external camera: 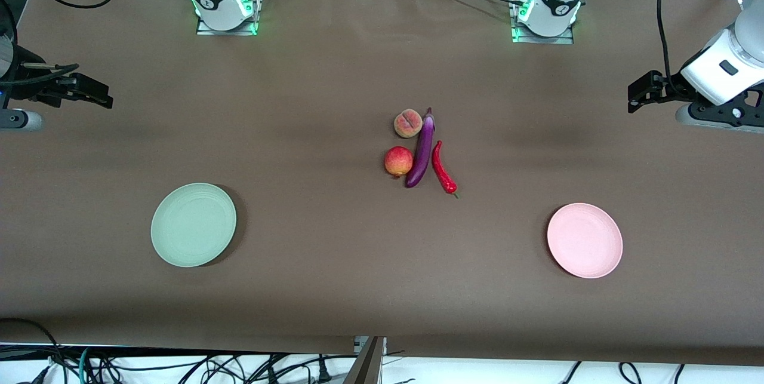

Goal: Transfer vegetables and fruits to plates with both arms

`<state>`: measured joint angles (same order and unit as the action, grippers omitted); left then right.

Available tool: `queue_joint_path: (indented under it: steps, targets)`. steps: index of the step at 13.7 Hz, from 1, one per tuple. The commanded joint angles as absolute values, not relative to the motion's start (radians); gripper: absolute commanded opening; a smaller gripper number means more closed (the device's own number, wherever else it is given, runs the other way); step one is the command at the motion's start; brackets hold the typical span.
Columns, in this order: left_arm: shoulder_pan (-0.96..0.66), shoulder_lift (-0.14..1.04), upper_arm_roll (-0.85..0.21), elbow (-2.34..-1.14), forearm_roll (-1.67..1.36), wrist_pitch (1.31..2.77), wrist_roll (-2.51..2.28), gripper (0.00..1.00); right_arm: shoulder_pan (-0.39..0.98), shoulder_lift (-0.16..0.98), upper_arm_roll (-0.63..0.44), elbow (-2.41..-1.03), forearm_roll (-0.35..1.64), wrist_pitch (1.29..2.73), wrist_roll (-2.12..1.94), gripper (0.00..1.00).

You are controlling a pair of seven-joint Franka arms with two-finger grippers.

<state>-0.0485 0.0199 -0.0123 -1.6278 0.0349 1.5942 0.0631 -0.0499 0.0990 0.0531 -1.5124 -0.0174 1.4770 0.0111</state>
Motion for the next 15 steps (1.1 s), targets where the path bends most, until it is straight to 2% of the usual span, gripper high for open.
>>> queue_joint_path:
  steps: [1,15]
  targets:
    - [-0.049,0.028,-0.011,-1.605,0.025,1.589,0.081,1.0,-0.049,0.107,0.052,-1.499,-0.008,1.477,-0.002,1.0]
    - [-0.051,0.04,-0.012,-1.591,0.026,1.589,0.081,1.0,-0.049,0.11,0.052,-1.491,-0.006,1.479,0.005,1.0]
